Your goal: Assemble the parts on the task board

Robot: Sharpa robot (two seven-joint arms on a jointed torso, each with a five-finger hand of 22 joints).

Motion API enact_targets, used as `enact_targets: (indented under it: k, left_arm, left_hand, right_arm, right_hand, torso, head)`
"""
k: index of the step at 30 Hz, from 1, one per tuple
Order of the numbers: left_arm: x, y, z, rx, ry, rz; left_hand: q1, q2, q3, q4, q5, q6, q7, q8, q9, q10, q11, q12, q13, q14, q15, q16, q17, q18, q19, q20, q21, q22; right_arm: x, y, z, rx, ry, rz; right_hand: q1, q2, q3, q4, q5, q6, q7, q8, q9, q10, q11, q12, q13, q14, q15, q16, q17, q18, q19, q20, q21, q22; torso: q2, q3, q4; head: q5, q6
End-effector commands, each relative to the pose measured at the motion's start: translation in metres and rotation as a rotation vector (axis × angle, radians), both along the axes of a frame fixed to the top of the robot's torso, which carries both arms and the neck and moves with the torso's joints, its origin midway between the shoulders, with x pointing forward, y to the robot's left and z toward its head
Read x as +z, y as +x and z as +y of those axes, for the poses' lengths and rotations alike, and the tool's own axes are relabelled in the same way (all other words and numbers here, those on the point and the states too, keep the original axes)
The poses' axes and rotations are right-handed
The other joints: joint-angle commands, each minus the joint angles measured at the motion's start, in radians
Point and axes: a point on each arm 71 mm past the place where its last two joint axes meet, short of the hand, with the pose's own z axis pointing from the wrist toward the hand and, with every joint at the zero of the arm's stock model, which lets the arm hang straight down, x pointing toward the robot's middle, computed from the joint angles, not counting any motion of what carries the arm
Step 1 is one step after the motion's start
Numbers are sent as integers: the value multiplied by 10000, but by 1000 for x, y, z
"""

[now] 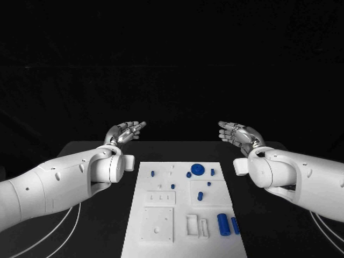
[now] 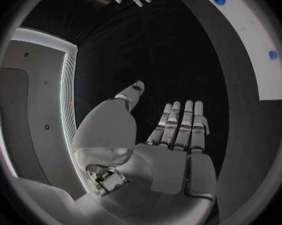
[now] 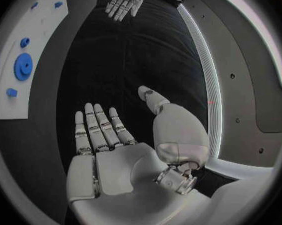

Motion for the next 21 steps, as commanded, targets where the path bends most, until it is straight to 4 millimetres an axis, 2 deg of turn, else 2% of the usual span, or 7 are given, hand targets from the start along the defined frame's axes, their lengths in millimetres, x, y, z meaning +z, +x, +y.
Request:
enact_targets:
  k: [1, 5, 10, 11, 17, 19, 21]
  left_arm:
    - [-1, 8, -4, -1095, -207, 756]
    - [3, 16, 1, -1155, -86, 876]
    - [4, 18, 2, -1162, -71, 890]
    - [4, 16, 1, -1555, -82, 902]
    - [5, 13, 0, -1787, 139, 804]
    - [6, 11, 0, -1827, 249, 784]
    - [6, 9, 0, -1874, 278, 742]
  left_hand:
    - [426, -43, 170, -12, 75, 191, 53, 159, 128, 264, 43, 59, 34, 227, 48, 143, 129, -151, 198, 0, 104, 458]
    - [451, -45, 166, -31, 74, 201, 67, 169, 139, 285, 52, 67, 38, 229, 49, 151, 138, -151, 194, -4, 120, 458]
    - [568, 16, 149, -136, 81, 332, 224, 252, 202, 504, 157, 143, 73, 400, 64, 270, 216, -151, 247, -40, 221, 457]
    - [614, 28, 147, -183, 90, 381, 271, 279, 219, 591, 207, 172, 84, 502, 71, 332, 247, -151, 301, -68, 265, 455]
    - [915, 144, 194, -569, 317, 844, 510, 497, 332, 1214, 389, 382, 159, 1096, 99, 649, 395, -136, 806, -286, 552, 433]
    - [1348, 260, 438, -974, 489, 1398, 682, 736, 429, 1978, 514, 715, 291, 2464, 50, 1431, 718, 265, 1826, -402, 1098, 457]
    - [1404, 299, 551, -1243, 495, 1793, 782, 848, 462, 2529, 606, 908, 355, 2978, -31, 1743, 839, 454, 2248, -474, 1349, 444]
  right_arm:
    - [-3, 4, 5, 1758, 55, 1223]
    - [3, 13, -3, 2145, -178, 1607]
    - [5, 16, -7, 2287, -275, 1755]
    - [16, 25, -14, 2124, -3883, -520]
    - [19, 29, -10, 2468, -5956, -1489]
    - [20, 30, -8, 2491, -6847, -1822]
    - [21, 31, -6, 2506, -7525, -2078]
  right_hand:
    - [553, -15, 222, -234, 111, 289, 964, 251, 236, 377, 92, 94, 42, 285, 123, 200, 156, 100, 193, 54, 95, 616]
    - [990, -79, 323, -665, 40, 453, 1040, 386, 295, 678, 147, 193, 81, 485, 199, 341, 228, 158, 663, 26, 208, 1754]
    - [1539, -191, 658, -1226, 104, 1309, 1042, 833, 451, 1707, 65, 541, 188, 1354, 246, 816, 419, 497, 1625, -46, 409, 1875]
    - [1641, -216, 758, -1317, 102, 1503, 999, 919, 474, 1918, -6, 612, 210, 1570, 176, 924, 461, 575, 1831, -60, 454, 1870]
    - [2162, -463, 1686, -1580, 180, 2809, 790, 1366, 564, 3396, -555, 1096, 440, 3244, -532, 1717, 850, 1176, 3547, -124, 883, 1786]
    - [2237, -496, 1877, -1637, 192, 3144, 693, 1472, 608, 3757, -695, 1196, 517, 3784, -796, 1969, 1005, 1365, 4129, -143, 1034, 1748]
    - [2249, -503, 2033, -1684, 192, 3445, 586, 1528, 640, 4116, -831, 1265, 599, 4534, -1138, 2323, 1251, 1633, 4952, -175, 1275, 1705]
  torso:
    - [5, -1, 0]
    - [5, -1, 0]
    - [5, -1, 0]
    - [36, -15, 21]
    - [35, -22, 23]
    - [42, -34, 20]
    - [53, -42, 17]
  head:
    - [0, 0]
    - [0, 0]
    - [0, 0]
    - [18, -85]
    - [16, -105]
    - [22, -82]
    - [28, -100]
